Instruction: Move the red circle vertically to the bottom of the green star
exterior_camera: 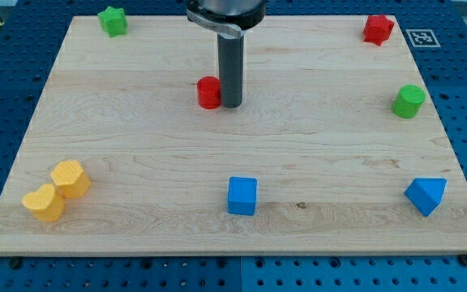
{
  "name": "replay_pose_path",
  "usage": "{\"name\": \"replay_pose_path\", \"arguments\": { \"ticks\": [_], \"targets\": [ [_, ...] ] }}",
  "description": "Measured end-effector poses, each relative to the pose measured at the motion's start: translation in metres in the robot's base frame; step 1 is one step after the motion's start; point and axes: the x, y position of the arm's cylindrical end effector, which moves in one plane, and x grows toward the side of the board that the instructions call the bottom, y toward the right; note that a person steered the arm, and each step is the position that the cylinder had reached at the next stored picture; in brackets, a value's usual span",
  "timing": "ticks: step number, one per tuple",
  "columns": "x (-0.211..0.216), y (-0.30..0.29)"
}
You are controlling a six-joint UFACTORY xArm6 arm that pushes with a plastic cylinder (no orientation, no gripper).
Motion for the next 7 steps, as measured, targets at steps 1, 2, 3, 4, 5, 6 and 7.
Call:
{"name": "replay_pose_path", "arguments": {
  "ticks": [1,2,3,4,5,6,7],
  "targets": [
    [-0.008,0.021],
    [-0.008,0.031],
    [-0.008,0.011],
    [-0.01,-0.021],
    [-0.013,-0.046],
    [-0.013,-0.064],
    [-0.013,-0.08]
  ]
}}
